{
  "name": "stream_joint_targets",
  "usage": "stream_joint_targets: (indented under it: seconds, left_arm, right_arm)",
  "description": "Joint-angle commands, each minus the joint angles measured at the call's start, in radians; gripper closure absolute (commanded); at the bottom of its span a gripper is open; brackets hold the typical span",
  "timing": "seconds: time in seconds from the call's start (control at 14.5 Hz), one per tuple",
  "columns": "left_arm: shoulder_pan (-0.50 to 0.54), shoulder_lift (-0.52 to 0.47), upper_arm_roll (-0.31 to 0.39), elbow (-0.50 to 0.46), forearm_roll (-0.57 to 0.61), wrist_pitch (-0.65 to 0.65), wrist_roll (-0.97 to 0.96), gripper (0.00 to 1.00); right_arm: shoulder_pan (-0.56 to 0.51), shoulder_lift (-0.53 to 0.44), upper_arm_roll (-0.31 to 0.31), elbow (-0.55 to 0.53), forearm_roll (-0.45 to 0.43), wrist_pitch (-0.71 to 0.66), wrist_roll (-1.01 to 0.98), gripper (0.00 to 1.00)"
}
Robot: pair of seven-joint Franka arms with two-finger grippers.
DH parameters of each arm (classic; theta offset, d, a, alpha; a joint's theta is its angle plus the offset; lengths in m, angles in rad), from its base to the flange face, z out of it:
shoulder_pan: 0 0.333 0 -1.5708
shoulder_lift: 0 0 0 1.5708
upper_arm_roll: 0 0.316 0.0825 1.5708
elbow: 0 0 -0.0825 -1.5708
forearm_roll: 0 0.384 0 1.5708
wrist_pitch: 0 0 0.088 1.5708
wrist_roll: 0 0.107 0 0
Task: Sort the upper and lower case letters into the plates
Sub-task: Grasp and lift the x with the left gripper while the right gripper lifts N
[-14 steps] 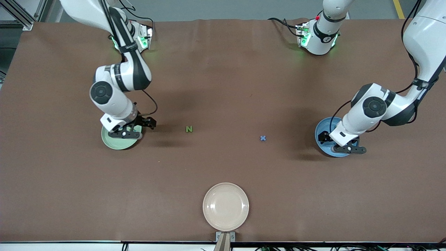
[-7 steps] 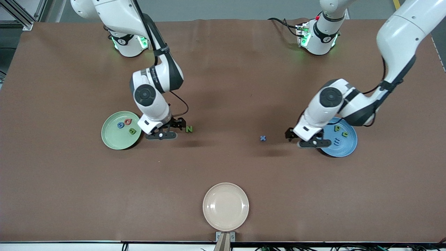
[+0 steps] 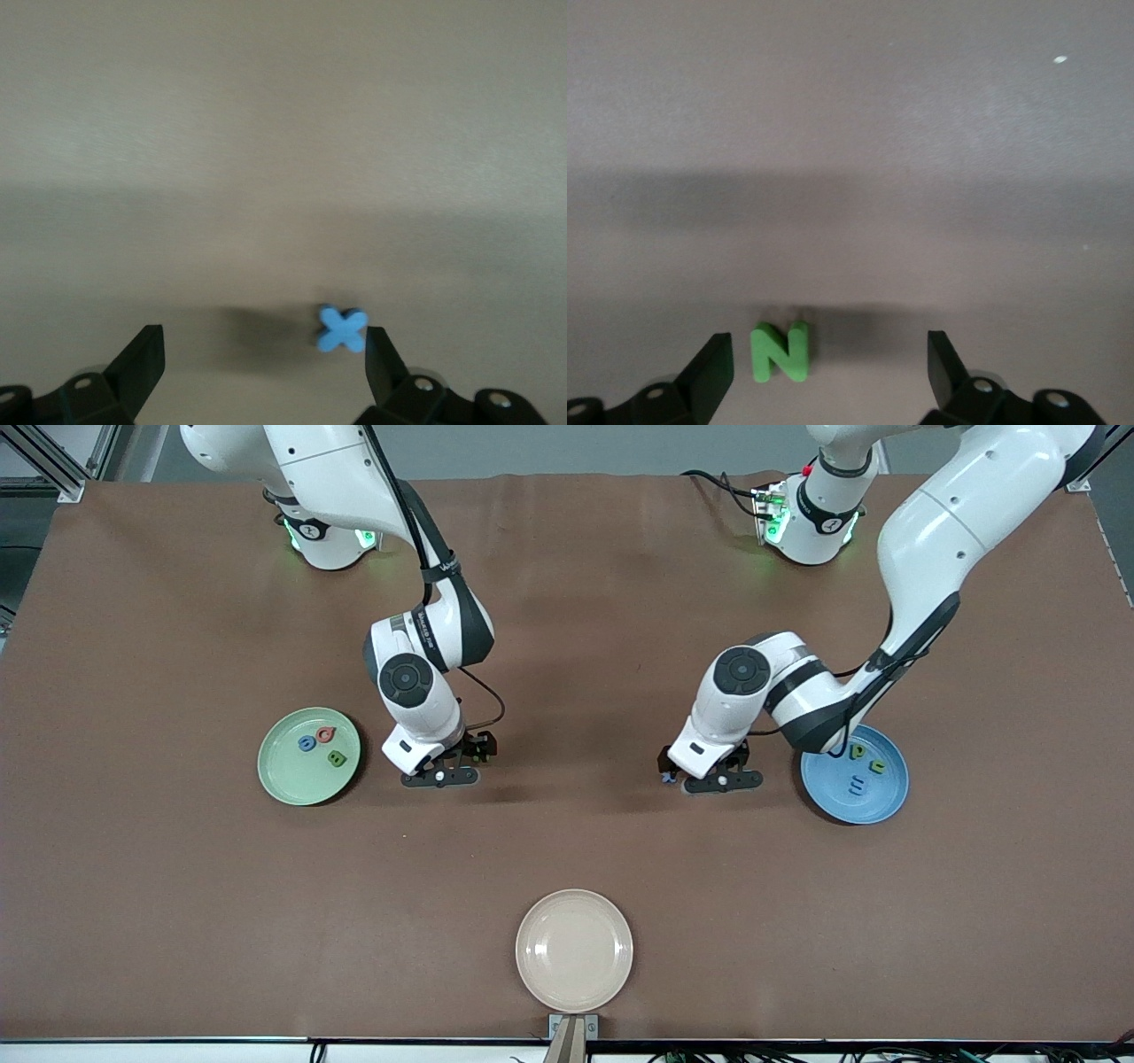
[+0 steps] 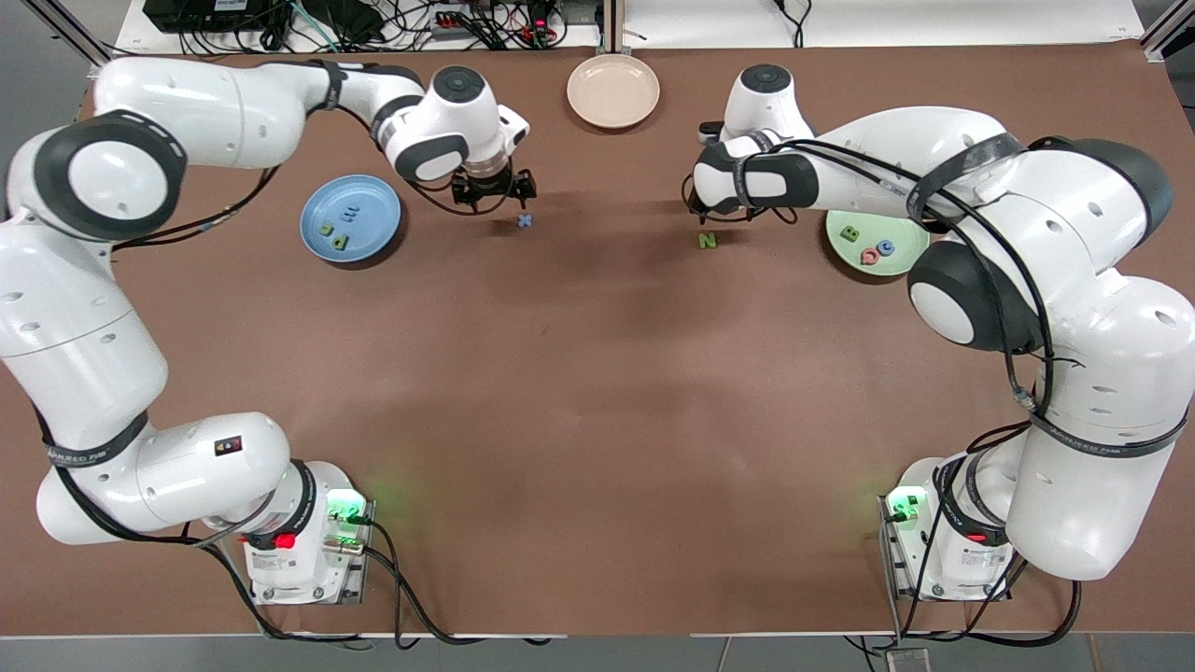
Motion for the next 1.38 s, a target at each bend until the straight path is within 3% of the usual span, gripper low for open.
stream_joint_targets:
  seconds: [0.0,0.48,0.55,0.76,1.04,1.25,1.31]
  left_arm:
    - [-0.068,0.048,0.039,0.076,-0.024,-0.013,-0.007,0.00]
    - [-0.115,0.087,0.062,0.111,-0.040,-0.013,-0.024,0.03]
    - [-0.115,0.090,0.062,0.110,-0.040,-0.013,-0.024,0.13]
    - [-0.115,0.093,0.064,0.105,-0.040,-0.013,-0.020,0.30]
    - [-0.116,0.093,0.064,0.104,-0.040,-0.013,-0.020,0.48]
    - [-0.115,0.093,0.064,0.101,-0.040,-0.013,-0.024,0.59]
    - [-0.116,0.093,0.064,0.099,-0.040,-0.013,-0.024,0.62]
  right_arm:
    - [0.029,0.009,-0.004,0.008,0.031,0.003,0.004,0.05]
    - [0.067,0.043,-0.004,-0.007,0.081,0.041,0.010,0.10]
    - [0.069,0.045,-0.004,-0.007,0.085,0.046,0.012,0.13]
    - [0.070,0.055,-0.004,-0.009,0.085,0.057,0.012,0.22]
    - [0.075,0.057,-0.004,-0.012,0.087,0.055,0.013,0.46]
    - [0.073,0.057,-0.004,-0.016,0.085,0.054,0.030,0.73]
    - [0.073,0.057,-0.006,-0.016,0.085,0.051,0.030,0.87]
